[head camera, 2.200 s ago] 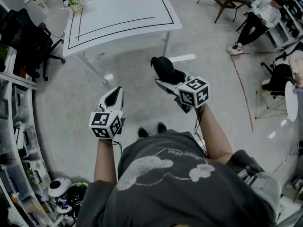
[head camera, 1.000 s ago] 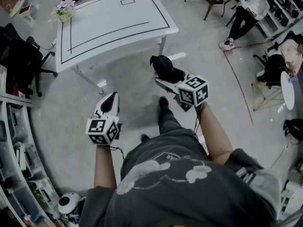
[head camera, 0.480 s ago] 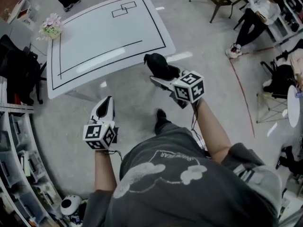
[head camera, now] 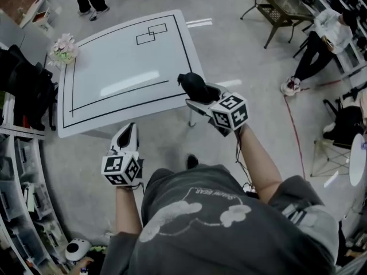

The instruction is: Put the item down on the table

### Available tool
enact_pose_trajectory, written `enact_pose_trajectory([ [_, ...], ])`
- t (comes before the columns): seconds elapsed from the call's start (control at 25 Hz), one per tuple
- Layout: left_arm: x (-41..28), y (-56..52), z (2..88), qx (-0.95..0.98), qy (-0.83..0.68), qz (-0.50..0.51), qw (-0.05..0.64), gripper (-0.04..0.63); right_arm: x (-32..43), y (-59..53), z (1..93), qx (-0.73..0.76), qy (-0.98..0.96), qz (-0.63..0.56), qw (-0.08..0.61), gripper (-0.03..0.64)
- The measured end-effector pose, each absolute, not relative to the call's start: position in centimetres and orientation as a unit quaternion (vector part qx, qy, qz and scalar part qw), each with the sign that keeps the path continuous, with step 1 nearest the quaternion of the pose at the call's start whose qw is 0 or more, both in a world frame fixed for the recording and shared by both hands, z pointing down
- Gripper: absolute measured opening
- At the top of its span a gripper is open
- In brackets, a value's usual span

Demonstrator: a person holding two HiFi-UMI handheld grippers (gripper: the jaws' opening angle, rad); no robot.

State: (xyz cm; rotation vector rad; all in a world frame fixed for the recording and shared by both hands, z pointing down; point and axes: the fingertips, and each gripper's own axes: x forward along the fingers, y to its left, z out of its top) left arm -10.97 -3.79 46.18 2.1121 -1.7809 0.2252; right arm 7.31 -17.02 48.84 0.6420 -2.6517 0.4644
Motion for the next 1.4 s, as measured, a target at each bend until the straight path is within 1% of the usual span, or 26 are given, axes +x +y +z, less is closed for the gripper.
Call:
enact_pose_trajectory([
  [0.24, -11.3, -6.6, 45.6, 0.747, -0.636, 0.092, 0.170, 0.003, 7.3, -21.8, 49.6, 0.235, -0.934, 0.083, 0.257, 0.336],
  [0.4, -12.3, -9.7, 45.8, 0.751, -0.631, 0.096, 0.168, 0.003, 6.8, -25.6, 49.5, 0.237, -0.931, 0.043, 0.276, 0.336],
  [0.6, -13.6, -15.6, 45.9, 0.764, -0.617, 0.097, 0.163, 0.003, 5.9, -30.4, 50.7, 0.229, -0.915, 0.006, 0.331, 0.337],
  [0.92, -17.6, -26.2, 46.7, 0.774, -0.603, 0.091, 0.169, 0.003, 1.8, -40.0, 52.5, 0.174, -0.885, -0.124, 0.413, 0.337],
  [1.16, -19.9, -32.2, 47.3, 0.780, -0.592, 0.097, 0.178, 0.003, -0.6, -47.4, 53.5, 0.159, -0.867, -0.140, 0.451, 0.337],
  [1.4, -21.8, -36.9, 47.2, 0.783, -0.589, 0.098, 0.175, 0.003, -2.5, -52.1, 54.6, 0.127, -0.851, -0.150, 0.487, 0.337],
])
